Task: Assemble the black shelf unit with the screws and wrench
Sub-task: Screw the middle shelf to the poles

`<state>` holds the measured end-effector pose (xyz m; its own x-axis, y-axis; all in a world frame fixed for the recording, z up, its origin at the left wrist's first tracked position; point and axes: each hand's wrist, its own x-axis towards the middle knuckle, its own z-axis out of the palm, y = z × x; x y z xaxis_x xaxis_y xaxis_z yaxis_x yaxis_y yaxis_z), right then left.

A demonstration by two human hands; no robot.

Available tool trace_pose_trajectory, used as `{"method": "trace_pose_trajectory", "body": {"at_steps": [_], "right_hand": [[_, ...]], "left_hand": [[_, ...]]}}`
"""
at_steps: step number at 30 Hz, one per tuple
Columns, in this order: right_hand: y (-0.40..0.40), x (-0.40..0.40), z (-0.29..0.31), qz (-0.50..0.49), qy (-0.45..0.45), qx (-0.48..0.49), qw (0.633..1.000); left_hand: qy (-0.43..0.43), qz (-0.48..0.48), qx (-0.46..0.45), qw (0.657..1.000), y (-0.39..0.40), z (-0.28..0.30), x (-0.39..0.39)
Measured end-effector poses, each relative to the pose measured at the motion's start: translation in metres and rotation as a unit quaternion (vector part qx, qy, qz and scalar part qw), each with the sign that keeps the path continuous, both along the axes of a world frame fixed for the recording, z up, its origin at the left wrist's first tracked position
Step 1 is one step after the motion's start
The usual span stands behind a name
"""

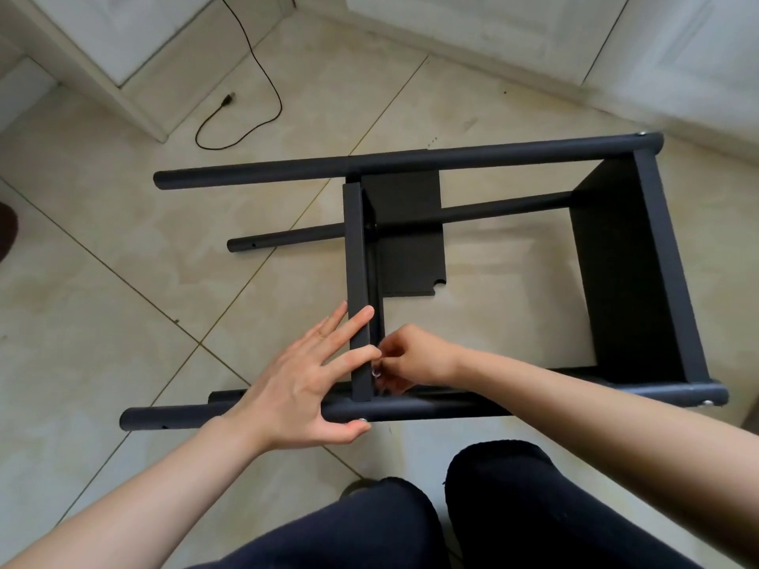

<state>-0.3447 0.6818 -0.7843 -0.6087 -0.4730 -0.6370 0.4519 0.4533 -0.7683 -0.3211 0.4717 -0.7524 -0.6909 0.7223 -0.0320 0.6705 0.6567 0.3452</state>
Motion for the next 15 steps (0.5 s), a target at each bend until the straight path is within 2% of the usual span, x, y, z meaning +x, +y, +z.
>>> {"method": "trace_pose_trajectory", "body": {"at_steps": [7,15], "right_hand": [[0.0081,-0.0020,-0.0017,0.047,-0.033,-0.077,0.995],[0.0092,0.0004,-0.0042,0.016,-0.104,-0.110,0.988]], "left_hand": [[-0.009,0.000,0.002,1.000,0.0011,-0.0004,-0.0016],[-0.011,-0.003,-0.001,1.000,0.0012,0.0006,-0.0015]]}}
